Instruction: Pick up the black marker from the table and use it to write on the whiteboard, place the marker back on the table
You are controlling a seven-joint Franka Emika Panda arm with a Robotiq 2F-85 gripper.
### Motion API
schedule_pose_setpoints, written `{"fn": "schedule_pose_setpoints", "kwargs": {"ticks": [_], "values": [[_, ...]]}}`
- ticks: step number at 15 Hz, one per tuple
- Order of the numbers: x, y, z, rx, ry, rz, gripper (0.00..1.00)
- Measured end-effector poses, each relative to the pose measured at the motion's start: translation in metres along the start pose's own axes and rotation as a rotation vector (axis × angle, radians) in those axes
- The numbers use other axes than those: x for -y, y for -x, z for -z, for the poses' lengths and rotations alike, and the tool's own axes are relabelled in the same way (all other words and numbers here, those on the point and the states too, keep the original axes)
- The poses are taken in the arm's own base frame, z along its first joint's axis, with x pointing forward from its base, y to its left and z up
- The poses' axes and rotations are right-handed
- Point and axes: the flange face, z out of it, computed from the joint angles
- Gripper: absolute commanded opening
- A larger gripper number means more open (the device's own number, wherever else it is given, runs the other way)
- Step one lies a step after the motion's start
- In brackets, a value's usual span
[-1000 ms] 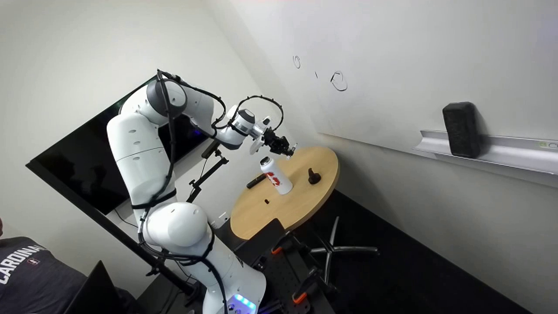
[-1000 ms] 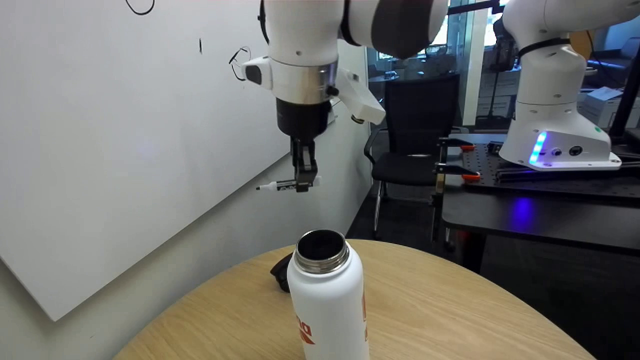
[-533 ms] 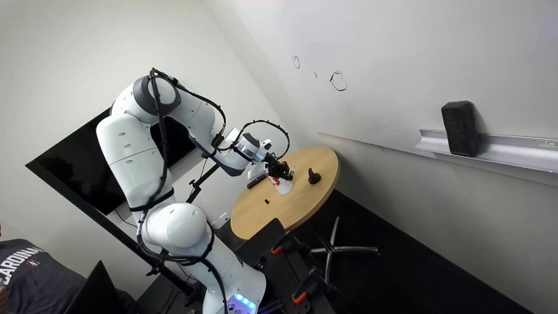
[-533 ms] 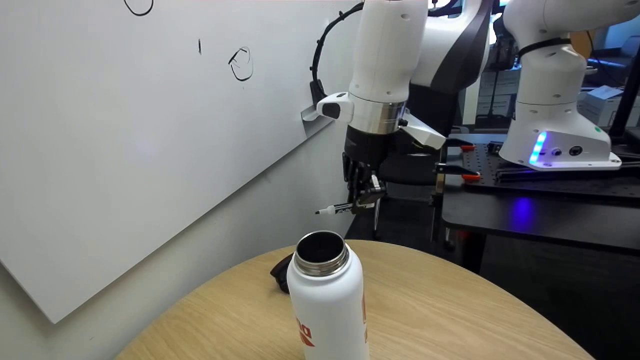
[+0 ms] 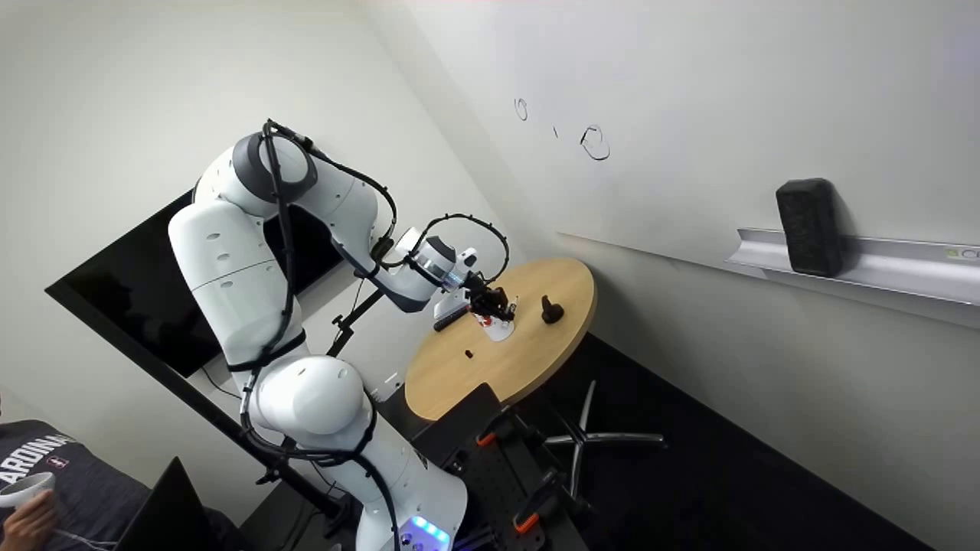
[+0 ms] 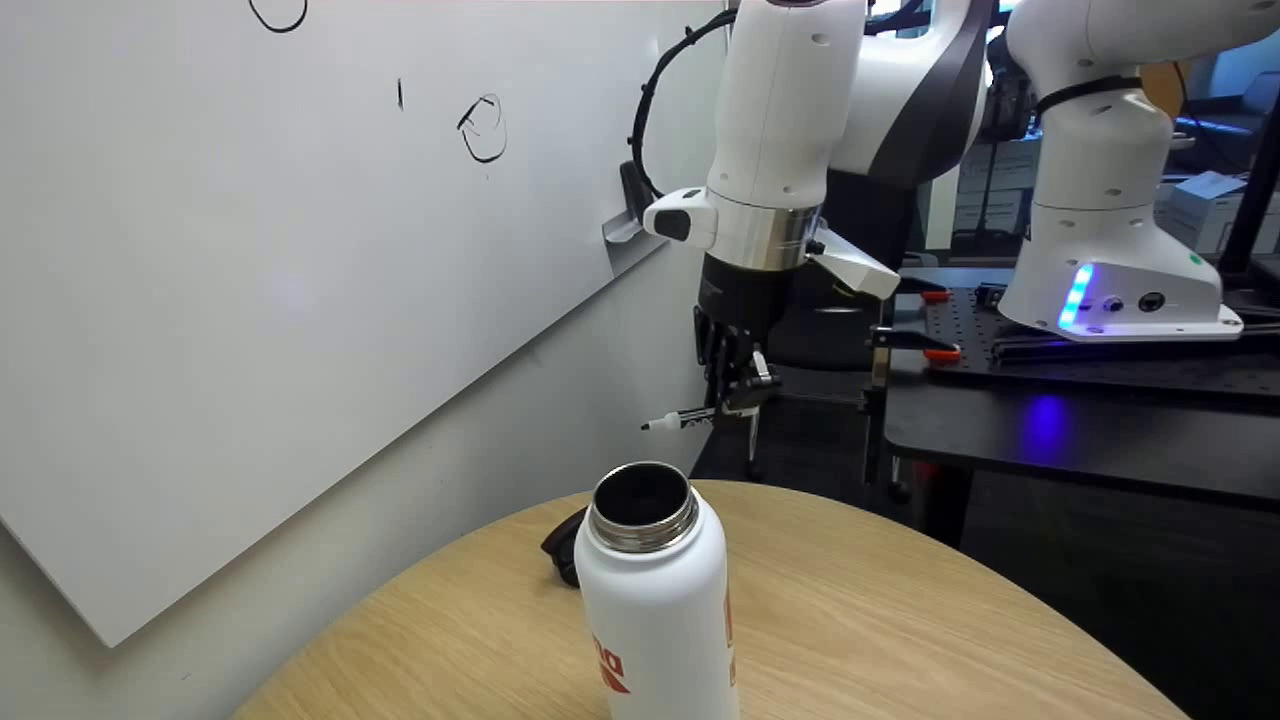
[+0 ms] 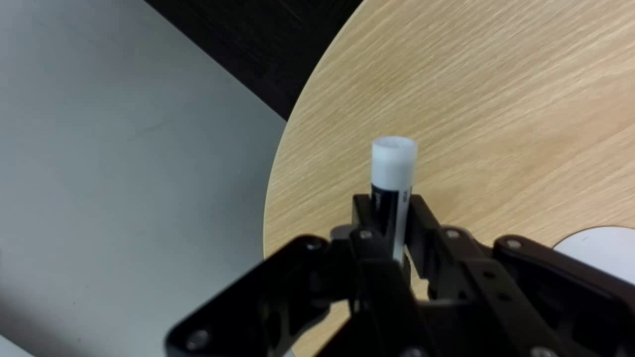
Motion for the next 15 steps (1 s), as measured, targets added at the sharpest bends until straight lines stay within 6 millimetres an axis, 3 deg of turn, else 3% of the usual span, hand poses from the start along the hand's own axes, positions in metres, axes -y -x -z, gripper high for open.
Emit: {"fn": "schedule_pose_setpoints", "kwargs": {"ticks": [9, 15], "values": [[0.054, 0.041, -0.051, 0.001, -0.122, 0.015, 0.06], [0.064, 0.054, -0.089, 0.018, -0.175, 0.015, 0.06]]}}
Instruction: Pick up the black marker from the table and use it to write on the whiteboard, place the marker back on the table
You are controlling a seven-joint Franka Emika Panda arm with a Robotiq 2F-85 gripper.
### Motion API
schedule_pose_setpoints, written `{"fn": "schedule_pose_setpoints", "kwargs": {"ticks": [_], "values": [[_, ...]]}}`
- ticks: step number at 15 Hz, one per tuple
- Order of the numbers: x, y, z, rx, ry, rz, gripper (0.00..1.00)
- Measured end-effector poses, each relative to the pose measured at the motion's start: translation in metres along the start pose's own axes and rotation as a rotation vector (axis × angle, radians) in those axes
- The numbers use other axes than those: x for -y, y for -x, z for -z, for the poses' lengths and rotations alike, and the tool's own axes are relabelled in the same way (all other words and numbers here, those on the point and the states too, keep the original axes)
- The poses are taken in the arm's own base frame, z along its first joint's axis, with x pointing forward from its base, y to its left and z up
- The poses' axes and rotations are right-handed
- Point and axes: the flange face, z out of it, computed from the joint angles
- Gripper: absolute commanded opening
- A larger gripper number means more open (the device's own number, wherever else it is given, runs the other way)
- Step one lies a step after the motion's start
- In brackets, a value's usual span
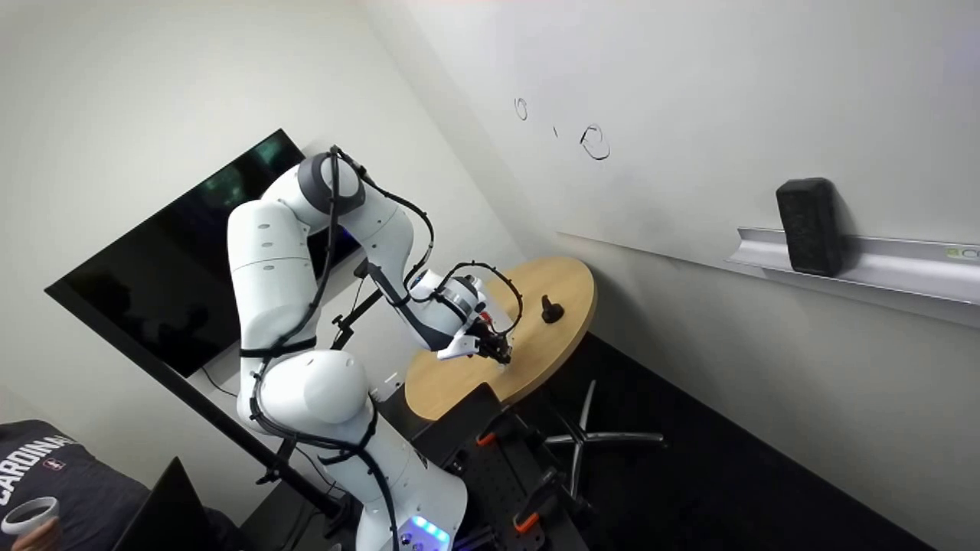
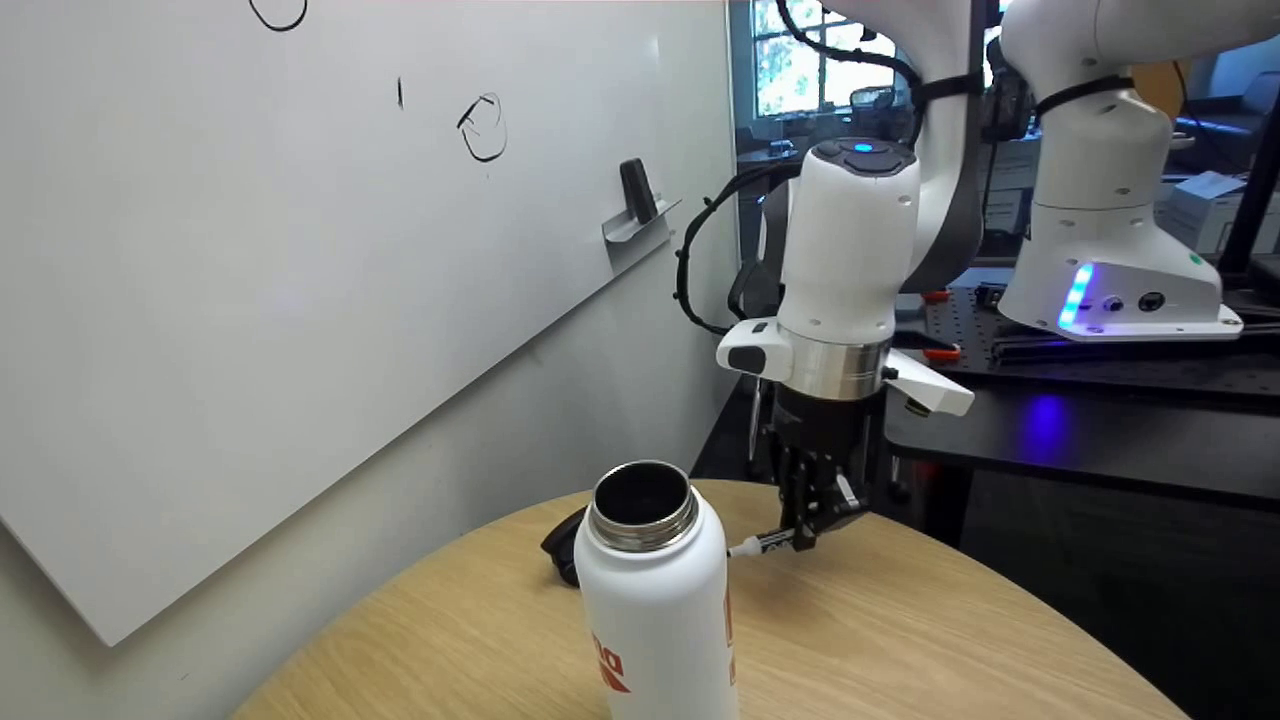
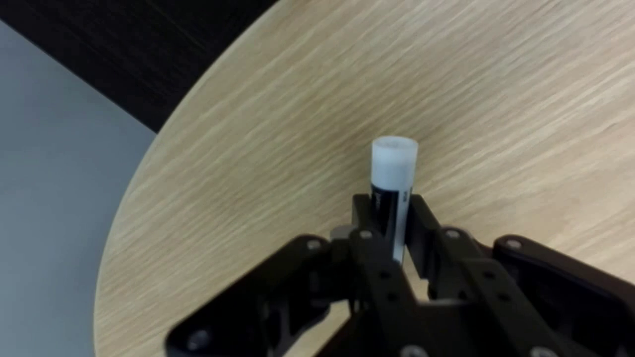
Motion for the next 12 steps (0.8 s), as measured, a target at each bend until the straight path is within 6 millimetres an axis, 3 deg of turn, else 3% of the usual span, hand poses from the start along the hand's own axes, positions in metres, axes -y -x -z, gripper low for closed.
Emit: {"fn": "schedule_pose_setpoints", "kwargs": {"ticks": [2, 3, 5, 8, 11, 12], "values": [[0.002, -0.001, -0.013, 0.012, -0.001, 0.002, 0.05], [0.003, -0.002, -0.020, 0.018, -0.001, 0.003, 0.45], [0.005, -0.004, -0.026, 0.020, -0.004, 0.008, 0.52], [0.008, -0.004, -0.025, 0.018, -0.005, 0.015, 0.76], [0.015, -0.003, -0.014, -0.001, 0.005, 0.038, 0.98], [0.018, -0.002, -0.007, -0.012, 0.012, 0.048, 1.00]]}}
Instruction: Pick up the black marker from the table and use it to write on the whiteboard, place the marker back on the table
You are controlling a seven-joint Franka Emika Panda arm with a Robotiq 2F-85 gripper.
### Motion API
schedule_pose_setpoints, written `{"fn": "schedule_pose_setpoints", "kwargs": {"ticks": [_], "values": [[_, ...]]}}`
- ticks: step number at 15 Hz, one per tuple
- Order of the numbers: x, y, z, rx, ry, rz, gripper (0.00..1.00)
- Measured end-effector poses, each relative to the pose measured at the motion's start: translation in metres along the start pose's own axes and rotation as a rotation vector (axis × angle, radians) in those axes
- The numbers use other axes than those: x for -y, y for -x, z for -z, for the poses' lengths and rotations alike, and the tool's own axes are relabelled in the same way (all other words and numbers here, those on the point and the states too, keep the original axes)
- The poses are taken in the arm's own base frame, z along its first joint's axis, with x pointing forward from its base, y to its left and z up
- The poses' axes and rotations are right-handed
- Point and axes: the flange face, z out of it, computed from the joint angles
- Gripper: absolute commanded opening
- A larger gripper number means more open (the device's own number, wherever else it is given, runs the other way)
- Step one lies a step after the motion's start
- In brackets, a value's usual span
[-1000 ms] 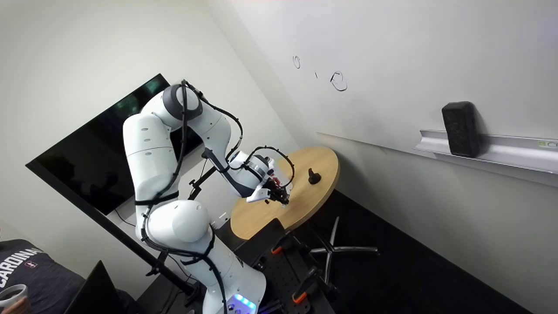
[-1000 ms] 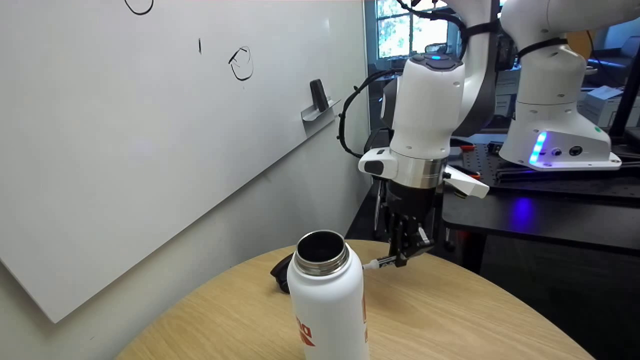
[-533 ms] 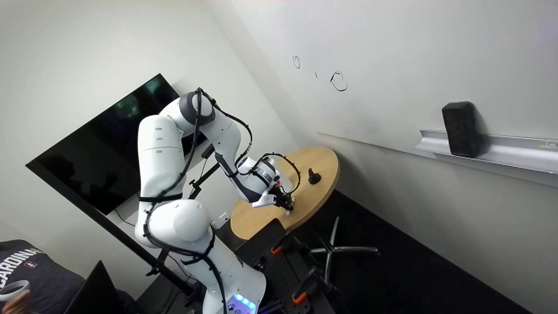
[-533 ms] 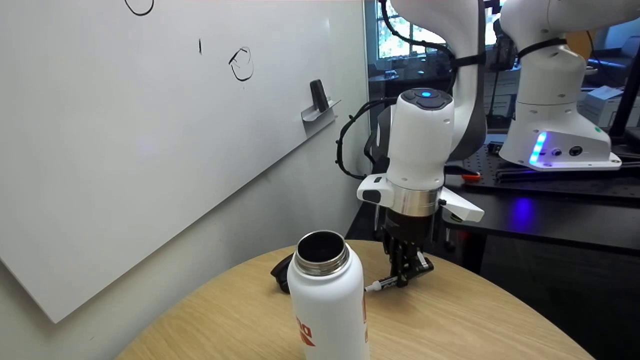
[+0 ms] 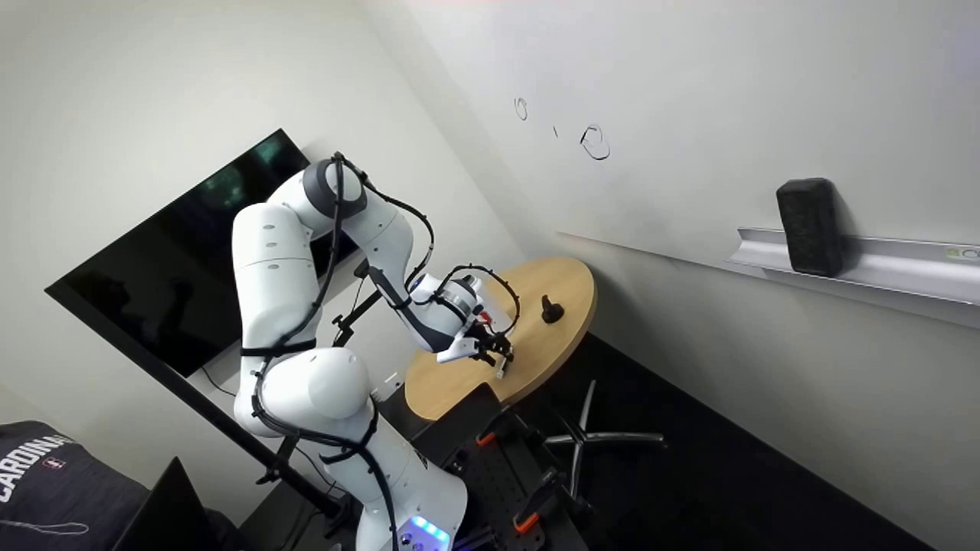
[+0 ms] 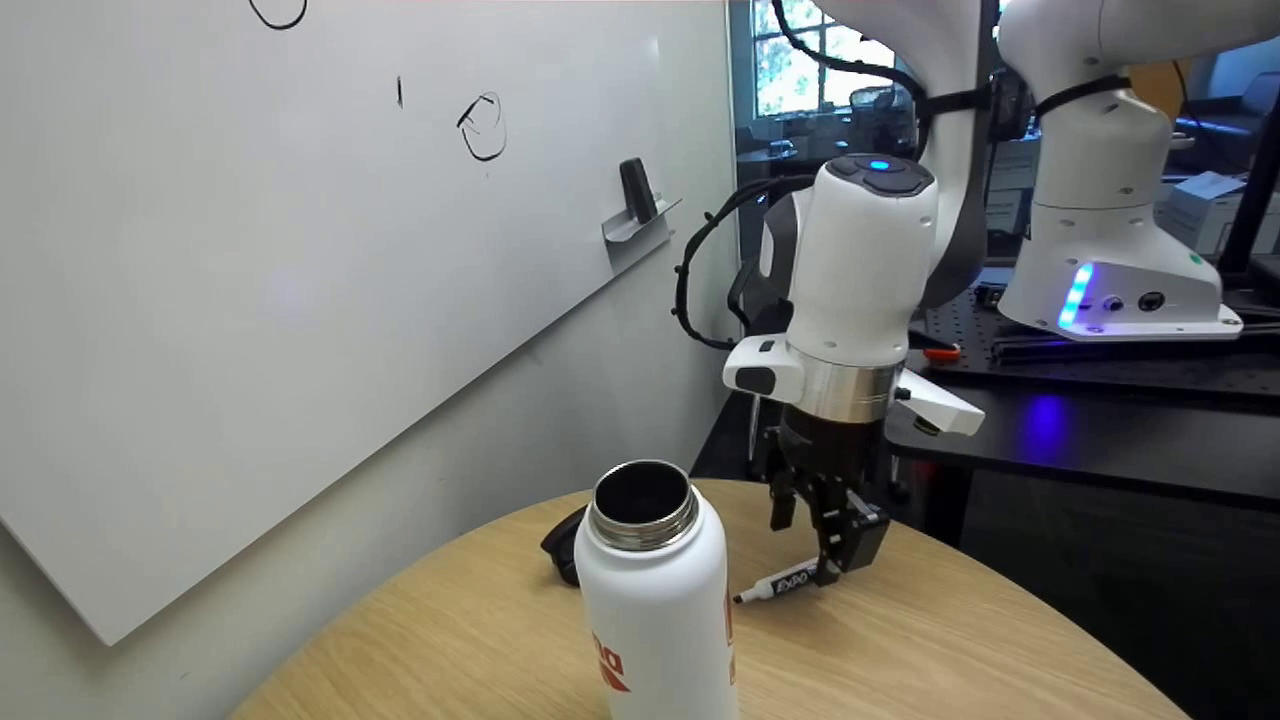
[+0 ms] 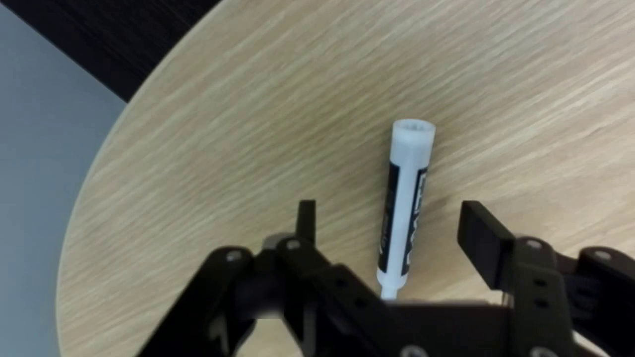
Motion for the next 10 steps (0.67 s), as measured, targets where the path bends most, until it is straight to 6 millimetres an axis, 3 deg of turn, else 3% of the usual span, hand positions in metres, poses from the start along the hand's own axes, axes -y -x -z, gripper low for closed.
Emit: {"fn": "schedule_pose_setpoints", "kwargs": {"ticks": [5, 10], "values": [[0.016, 0.012, 0.060, -0.072, 0.010, 0.065, 1.00], [0.022, 0.038, 0.116, -0.129, -0.001, 0.095, 1.00]]}}
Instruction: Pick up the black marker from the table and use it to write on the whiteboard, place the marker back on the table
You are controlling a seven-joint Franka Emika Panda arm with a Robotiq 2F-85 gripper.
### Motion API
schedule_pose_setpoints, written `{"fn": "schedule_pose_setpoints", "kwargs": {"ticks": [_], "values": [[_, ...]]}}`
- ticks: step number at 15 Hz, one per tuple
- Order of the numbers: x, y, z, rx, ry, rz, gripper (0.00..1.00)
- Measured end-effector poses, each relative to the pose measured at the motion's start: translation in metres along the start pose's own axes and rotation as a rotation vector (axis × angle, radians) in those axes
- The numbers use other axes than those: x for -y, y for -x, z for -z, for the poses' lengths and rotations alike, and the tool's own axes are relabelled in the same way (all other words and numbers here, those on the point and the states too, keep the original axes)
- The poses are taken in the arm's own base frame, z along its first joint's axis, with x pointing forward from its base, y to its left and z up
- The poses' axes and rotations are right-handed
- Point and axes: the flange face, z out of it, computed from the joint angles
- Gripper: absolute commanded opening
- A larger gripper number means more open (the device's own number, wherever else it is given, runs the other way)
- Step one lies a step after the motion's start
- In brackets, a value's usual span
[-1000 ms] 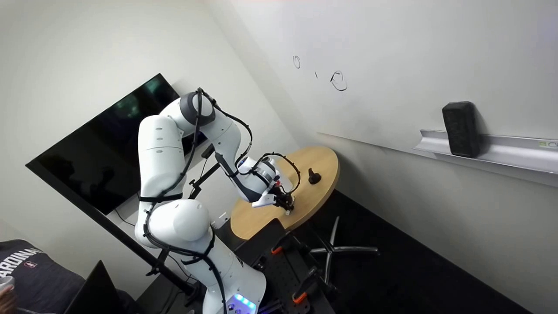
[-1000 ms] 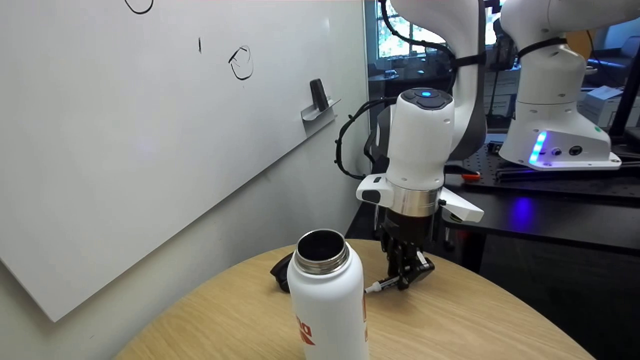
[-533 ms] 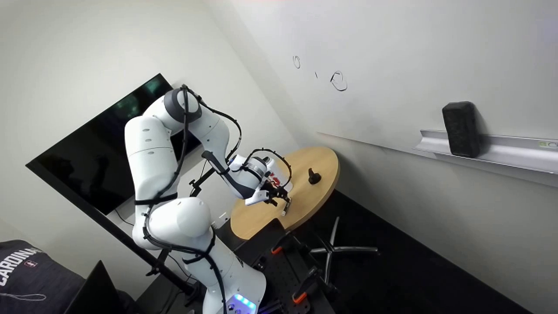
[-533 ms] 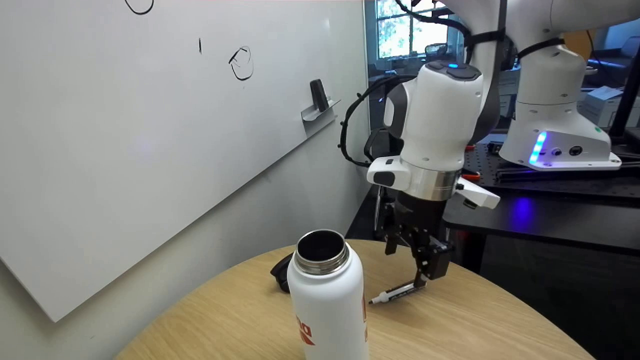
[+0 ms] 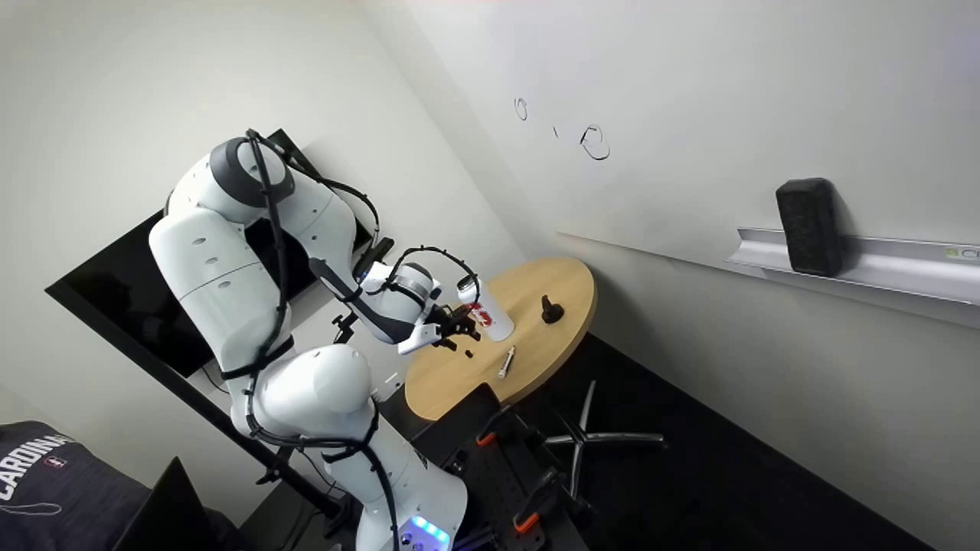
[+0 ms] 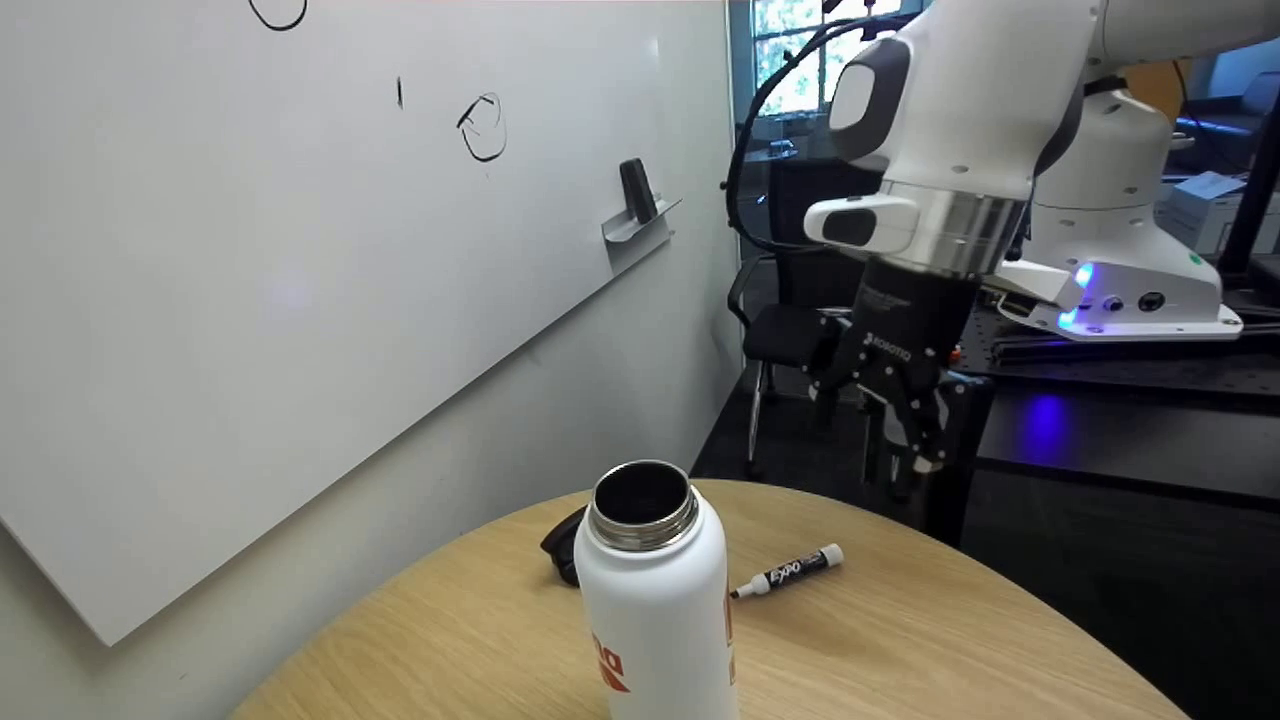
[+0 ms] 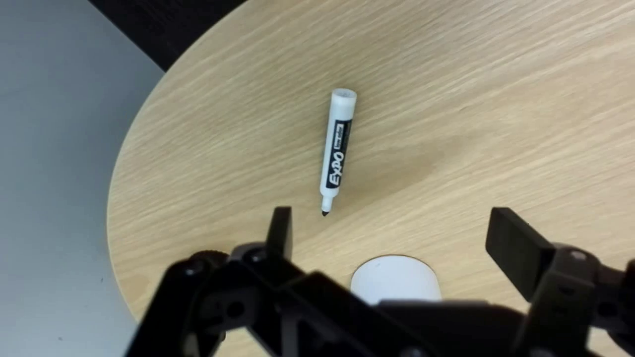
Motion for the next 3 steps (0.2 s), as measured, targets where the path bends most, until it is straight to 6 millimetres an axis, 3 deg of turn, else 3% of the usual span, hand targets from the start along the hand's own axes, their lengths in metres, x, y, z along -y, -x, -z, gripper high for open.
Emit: {"fn": "schedule_pose_setpoints", "kwargs": {"ticks": [3], "values": [[0.004, 0.014, 0.022, -0.011, -0.005, 0.015, 1.00]]}}
